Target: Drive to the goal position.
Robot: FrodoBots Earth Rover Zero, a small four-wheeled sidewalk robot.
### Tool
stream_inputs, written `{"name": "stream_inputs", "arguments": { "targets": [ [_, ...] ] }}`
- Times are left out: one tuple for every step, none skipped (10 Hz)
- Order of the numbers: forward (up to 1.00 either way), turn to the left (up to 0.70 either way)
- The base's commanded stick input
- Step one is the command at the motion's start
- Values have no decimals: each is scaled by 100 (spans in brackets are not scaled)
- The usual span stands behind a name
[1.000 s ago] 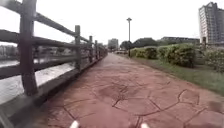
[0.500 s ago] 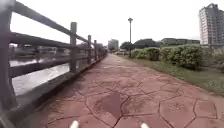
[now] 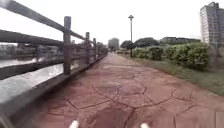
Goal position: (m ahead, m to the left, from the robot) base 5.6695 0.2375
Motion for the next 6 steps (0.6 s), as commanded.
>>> {"name": "stream_inputs", "arguments": {
  "targets": [
    [70,0],
    [70,0],
    [70,0],
    [70,0],
    [70,0],
    [70,0]
  ]
}}
